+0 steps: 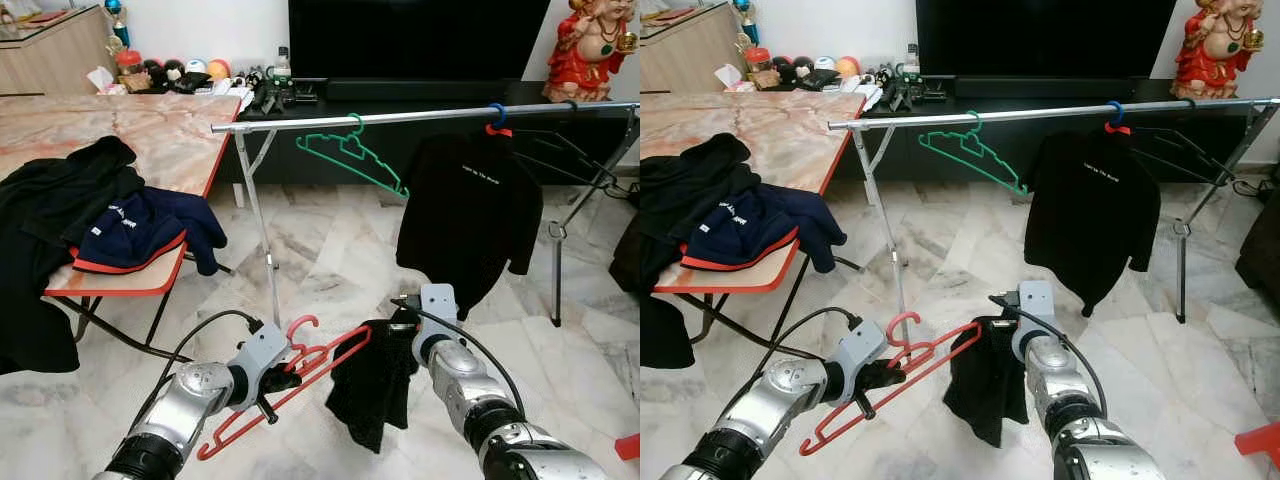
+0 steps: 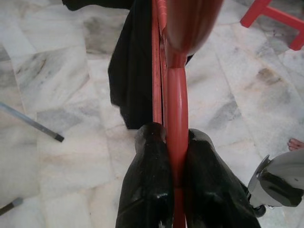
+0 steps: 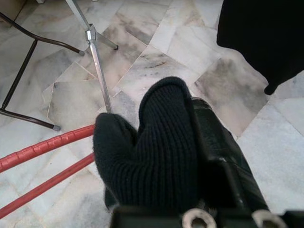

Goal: Hang hanger

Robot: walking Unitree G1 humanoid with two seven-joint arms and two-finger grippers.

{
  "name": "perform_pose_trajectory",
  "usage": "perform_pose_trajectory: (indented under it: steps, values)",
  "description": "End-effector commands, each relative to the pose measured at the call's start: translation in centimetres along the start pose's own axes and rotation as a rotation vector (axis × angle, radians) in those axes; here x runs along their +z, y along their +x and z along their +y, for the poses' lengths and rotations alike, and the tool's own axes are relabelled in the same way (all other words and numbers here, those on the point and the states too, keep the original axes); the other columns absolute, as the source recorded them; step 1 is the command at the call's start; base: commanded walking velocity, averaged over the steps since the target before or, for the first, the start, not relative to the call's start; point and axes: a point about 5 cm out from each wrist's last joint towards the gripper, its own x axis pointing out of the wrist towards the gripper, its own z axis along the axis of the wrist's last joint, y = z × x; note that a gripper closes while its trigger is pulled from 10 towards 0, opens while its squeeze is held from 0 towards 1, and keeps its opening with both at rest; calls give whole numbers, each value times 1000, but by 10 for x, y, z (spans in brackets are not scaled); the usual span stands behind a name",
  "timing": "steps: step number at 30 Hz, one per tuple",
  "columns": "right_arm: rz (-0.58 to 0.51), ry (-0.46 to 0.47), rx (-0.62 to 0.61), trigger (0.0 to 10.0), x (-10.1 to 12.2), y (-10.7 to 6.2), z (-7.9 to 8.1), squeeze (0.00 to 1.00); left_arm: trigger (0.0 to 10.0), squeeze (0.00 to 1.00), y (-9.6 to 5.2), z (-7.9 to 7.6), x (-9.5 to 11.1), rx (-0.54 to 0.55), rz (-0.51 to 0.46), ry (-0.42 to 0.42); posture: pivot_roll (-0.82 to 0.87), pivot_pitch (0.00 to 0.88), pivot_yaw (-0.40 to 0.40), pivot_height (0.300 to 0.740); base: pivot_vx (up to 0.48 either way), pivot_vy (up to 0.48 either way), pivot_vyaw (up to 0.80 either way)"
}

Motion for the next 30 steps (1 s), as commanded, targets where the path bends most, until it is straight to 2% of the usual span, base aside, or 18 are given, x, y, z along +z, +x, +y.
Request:
perform_pose_trajectory:
  steps: [1,10,13,15,18,22,23,25,30]
  values:
    - [9,15,-3,10000,-3,-1,-2,0,10000,0,1,3,5,12,-8,25,32,17,-3,740,0,0,0]
    - [32,52,8,10000,-10,-1,1,0,10000,0,-1,-9,7,-135,-33,1,38,6,-3,740,0,0,0]
    - [30,57,1,10000,-9,-1,0,0,10000,0,-3,-11,4,-167,-9,6,37,8,-3,740,0,0,0]
    - [27,62,-10,10000,-7,-1,-1,0,10000,0,-7,-15,-5,-214,67,37,40,12,-3,740,0,0,0]
    - [24,76,-18,10000,-6,-1,-2,0,10000,0,-7,-16,-13,-218,119,72,41,16,-3,740,0,0,0]
    - [5,125,-31,10000,1,0,-4,0,10000,0,-7,-21,-23,-260,160,60,41,21,-4,740,0,0,0]
    - [5,125,-31,10000,1,0,-4,0,10000,0,-7,-21,-23,-260,160,60,41,21,-4,740,0,0,0]
    - [-13,181,-11,10000,8,2,-1,0,10000,0,-6,-21,-24,-237,157,51,36,22,-3,740,0,0,0]
    - [-33,205,8,10000,16,3,3,0,10000,0,-5,-21,-22,-234,148,33,36,25,-5,740,0,0,0]
